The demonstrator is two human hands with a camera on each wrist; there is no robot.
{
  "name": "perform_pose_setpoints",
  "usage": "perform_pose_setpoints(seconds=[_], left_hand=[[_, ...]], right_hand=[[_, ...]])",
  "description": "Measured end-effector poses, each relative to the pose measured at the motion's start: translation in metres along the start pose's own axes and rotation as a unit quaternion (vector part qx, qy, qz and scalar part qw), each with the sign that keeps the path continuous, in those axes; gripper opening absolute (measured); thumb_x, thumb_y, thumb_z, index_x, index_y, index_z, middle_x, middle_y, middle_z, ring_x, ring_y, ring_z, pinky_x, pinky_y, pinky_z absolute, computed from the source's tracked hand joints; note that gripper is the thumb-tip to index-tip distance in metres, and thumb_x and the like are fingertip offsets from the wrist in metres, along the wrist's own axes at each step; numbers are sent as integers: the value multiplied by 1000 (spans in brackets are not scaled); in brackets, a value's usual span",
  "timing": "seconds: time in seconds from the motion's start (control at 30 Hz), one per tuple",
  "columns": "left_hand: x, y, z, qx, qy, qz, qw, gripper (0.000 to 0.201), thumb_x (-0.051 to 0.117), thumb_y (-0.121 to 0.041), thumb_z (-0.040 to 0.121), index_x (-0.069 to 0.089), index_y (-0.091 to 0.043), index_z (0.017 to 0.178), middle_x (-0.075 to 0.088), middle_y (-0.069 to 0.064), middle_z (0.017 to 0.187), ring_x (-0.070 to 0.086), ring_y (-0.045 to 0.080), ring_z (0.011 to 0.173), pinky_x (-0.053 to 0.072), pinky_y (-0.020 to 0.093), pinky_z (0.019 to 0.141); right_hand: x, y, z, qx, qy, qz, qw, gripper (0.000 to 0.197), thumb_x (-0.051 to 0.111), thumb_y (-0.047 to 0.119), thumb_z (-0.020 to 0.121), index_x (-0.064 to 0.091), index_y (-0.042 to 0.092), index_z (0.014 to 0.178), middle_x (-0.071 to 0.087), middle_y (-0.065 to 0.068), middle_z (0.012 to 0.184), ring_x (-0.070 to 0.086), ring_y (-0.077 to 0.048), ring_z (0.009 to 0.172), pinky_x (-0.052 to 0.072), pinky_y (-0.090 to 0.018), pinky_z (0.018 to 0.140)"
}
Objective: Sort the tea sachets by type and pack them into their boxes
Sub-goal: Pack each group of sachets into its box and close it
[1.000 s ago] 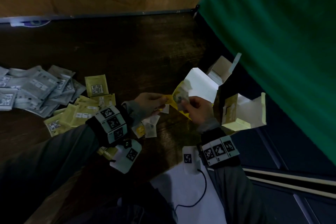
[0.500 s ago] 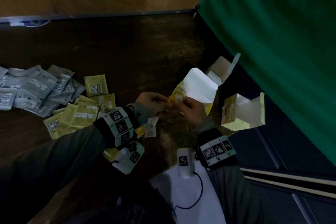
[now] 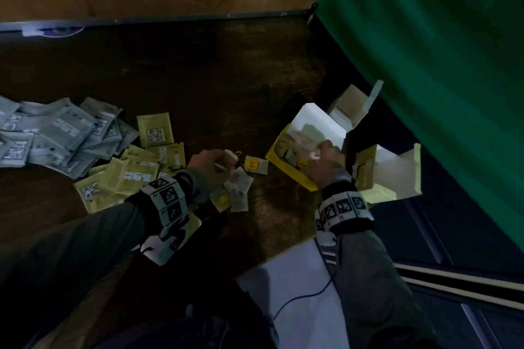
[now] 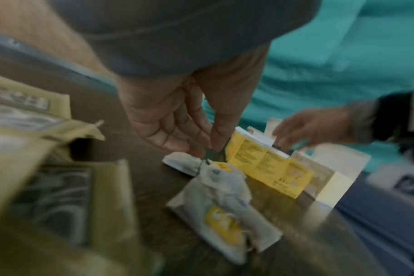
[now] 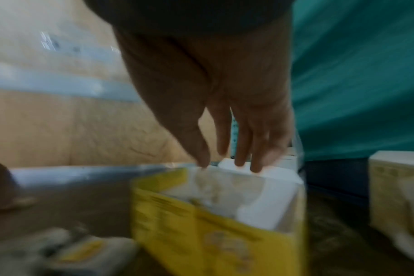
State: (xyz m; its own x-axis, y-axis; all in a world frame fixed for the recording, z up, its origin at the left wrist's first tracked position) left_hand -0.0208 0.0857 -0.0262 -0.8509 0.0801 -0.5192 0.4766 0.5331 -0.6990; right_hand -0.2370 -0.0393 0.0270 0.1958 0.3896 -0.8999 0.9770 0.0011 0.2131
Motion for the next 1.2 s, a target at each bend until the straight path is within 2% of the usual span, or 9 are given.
perform_pose_setpoints(seconds=[0.1,0.3,0.37,0.43,0.6,0.87,0.97,1.07,1.2], left_hand=[[-3,5,2,16,-10,54,998,27,59,-15,86,61,-16,112,62,4,114,59,22,107,45,26,84],[-2,16,15,63,-32,105,992,34,64,-16,81,58,-13,115,48,12,125,48,31,116,43,36,90],[0,15,22,65,-25,92,993,38,64,-13,82,56,-12,119,43,11,131,44,31,122,42,37,95],[3,8,27,62,-8,101,993,45,62,-12,84,50,-13,128,38,11,136,40,31,125,39,39,100],[1,-3,42,1,52,151,987,66,64,-10,83,33,-17,142,29,14,144,33,33,133,35,41,108],[-5,-4,42,-22,52,148,987,34,56,-20,89,56,-13,123,54,11,128,52,27,118,44,34,98],[-8,-3,38,-58,18,48,997,33,46,-19,94,54,-14,126,54,10,127,52,29,117,42,31,91],[-7,-4,37,-106,22,-109,988,37,42,-20,98,46,-11,133,50,12,132,50,28,118,39,30,85],[-4,-13,23,-190,12,-448,874,35,40,-16,97,49,-3,128,56,17,111,52,37,115,47,36,73]], right_hand=[[4,13,-21,-86,-106,83,987,25,57,12,90,56,11,114,53,-13,118,56,-31,105,48,-33,82],[76,55,-47,-174,74,128,974,25,63,13,86,63,2,108,62,-15,114,57,-27,108,45,-31,88],[98,66,-45,-162,91,118,976,22,62,21,87,63,5,102,54,-13,117,50,-26,112,42,-33,89],[109,74,-44,-151,94,91,980,14,61,25,88,56,13,81,53,-10,107,49,-25,99,36,-30,74],[112,76,-41,-94,131,103,981,12,59,17,88,55,6,89,58,-15,94,58,-33,100,46,-35,75],[98,35,-37,-33,158,271,949,24,66,21,86,62,3,101,56,-6,81,54,-17,75,44,-27,60],[98,26,-38,59,195,435,877,7,61,11,90,57,7,94,58,-12,82,57,-19,68,49,-29,60],[93,21,-42,112,201,535,813,13,56,8,92,55,9,104,61,-12,93,61,-25,82,50,-31,60],[74,25,-49,86,221,613,754,18,47,-3,89,58,9,82,58,-11,78,57,-18,71,43,-26,58]])
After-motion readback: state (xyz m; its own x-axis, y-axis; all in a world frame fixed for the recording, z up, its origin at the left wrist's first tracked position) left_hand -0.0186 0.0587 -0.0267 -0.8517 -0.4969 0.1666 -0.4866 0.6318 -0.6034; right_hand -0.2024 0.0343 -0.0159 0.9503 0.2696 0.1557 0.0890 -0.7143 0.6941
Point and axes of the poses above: each hand's wrist, its own z-axis towards the middle knuckle, its own x-axis out of the palm, y = z × x, the point moved 4 cm from there along z, towards the middle knuckle
